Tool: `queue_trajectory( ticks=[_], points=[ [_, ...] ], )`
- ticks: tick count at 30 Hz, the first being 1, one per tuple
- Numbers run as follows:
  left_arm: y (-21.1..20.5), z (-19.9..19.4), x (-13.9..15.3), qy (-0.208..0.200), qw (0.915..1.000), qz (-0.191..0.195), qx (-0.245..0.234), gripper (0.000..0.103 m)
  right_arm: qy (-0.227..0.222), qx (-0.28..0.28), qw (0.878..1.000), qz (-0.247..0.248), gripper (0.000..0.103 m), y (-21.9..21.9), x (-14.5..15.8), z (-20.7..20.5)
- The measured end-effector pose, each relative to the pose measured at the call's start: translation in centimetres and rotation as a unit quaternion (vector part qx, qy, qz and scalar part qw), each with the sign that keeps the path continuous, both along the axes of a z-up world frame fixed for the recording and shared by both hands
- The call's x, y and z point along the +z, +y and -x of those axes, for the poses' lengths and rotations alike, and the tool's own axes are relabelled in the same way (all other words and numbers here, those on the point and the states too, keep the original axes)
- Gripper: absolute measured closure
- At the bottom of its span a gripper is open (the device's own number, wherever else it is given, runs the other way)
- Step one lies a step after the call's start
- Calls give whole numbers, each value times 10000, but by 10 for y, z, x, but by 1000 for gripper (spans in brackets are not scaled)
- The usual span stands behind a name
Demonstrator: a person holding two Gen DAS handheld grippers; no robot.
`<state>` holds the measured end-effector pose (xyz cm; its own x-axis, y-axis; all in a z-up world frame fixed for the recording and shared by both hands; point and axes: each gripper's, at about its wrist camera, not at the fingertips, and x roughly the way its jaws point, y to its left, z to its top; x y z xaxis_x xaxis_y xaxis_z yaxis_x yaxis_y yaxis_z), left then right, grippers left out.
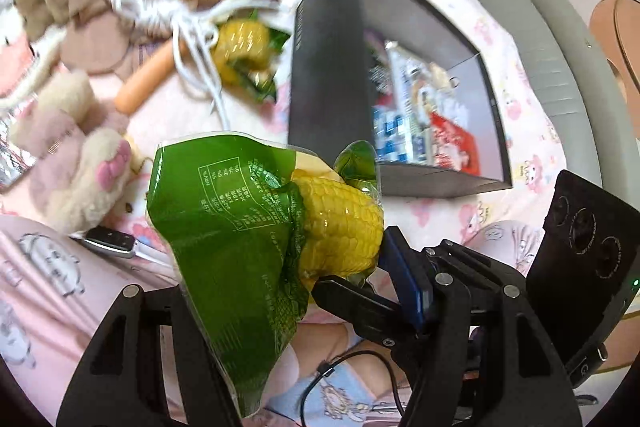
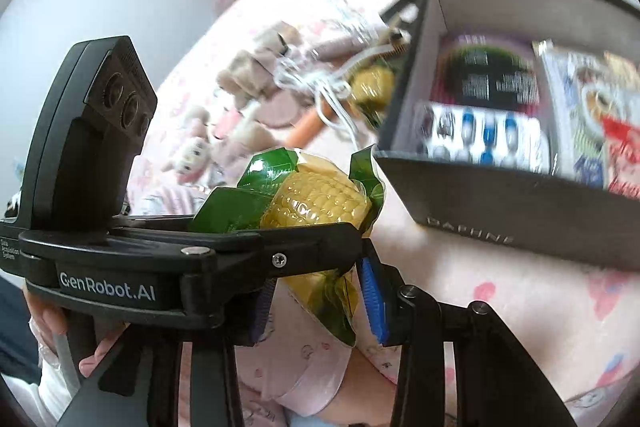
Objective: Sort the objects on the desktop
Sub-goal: 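Lift the corn candy and carry it with the left gripper toward the black box, then lower the corn candy into the black box and open the left gripper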
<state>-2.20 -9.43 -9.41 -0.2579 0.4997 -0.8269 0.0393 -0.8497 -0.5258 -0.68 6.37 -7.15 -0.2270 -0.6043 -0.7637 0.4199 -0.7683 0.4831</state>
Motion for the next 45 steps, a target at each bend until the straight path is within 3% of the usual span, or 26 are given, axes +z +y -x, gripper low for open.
queue_trajectory(
  ticks=[6,13,20,26,32,37,41,42,43,45],
  points=[
    [38,7,59,503,9978,397,-190,39,443,36,9988,181,68,29,34,-2],
    [93,65,69,863,9943,267,-573,41,610,-280,9977,123,68,79,53,38],
    [169,126,48,716,9899,-479,-1130,42,544,-1011,9933,-122,68,159,48,79],
    [217,142,8,376,9853,-834,-1443,44,88,-1498,9878,-420,68,216,19,89],
    [228,143,-14,129,9838,-1093,-1412,44,54,-1646,9827,-852,68,226,4,89],
    [221,139,-12,88,9869,-783,-1410,43,308,-1624,9756,-1446,68,212,1,87],
    [210,135,-6,169,9886,-650,-1346,43,378,-1668,9750,-1421,70,217,-1,82],
    [205,133,-2,289,9906,-529,-1225,48,375,-1737,9743,-1387,74,221,1,80],
    [200,132,0,378,9923,-445,-1093,60,387,-1814,9736,-1330,76,225,3,79],
    [193,129,3,543,9945,-220,-870,64,452,-1900,9747,-1089,81,233,10,75]
  ],
)
